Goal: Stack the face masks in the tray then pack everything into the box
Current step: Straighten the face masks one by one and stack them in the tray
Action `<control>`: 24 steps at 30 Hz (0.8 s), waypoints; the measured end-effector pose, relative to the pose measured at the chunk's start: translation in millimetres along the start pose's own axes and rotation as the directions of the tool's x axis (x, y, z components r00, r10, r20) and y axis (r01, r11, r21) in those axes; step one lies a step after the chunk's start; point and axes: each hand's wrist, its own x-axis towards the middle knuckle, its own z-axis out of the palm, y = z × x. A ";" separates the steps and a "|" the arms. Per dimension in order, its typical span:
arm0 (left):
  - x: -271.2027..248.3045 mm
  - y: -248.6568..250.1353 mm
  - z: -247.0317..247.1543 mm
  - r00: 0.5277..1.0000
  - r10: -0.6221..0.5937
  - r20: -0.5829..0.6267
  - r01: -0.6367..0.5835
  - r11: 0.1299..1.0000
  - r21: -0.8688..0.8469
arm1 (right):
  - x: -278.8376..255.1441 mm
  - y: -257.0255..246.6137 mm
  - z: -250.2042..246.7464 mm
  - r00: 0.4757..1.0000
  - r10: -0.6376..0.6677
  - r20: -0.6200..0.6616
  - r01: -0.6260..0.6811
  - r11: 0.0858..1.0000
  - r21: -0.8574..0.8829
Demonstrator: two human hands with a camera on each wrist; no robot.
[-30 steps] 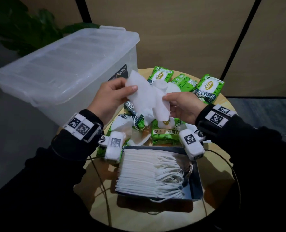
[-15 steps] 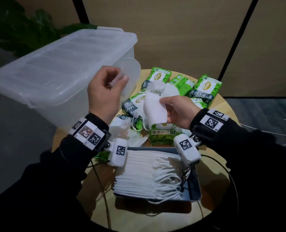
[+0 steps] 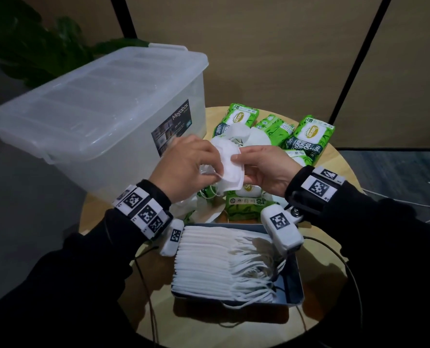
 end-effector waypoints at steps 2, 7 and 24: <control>-0.1 -5.1 -4.8 0.993 -0.026 0.114 0.024 1.000 0.018 | 2.4 -0.9 -3.1 0.999 -0.034 -0.039 0.033 0.999 -0.041; -7.8 -26.4 -22.3 0.883 -0.444 0.152 0.437 0.896 0.081 | 2.3 -6.1 -7.7 0.985 -0.169 -0.037 0.160 0.972 -0.174; 8.0 -4.6 -12.6 0.844 -0.523 0.120 0.466 0.603 -0.648 | -7.0 -5.1 -4.4 0.979 -0.175 0.105 0.197 0.944 -0.264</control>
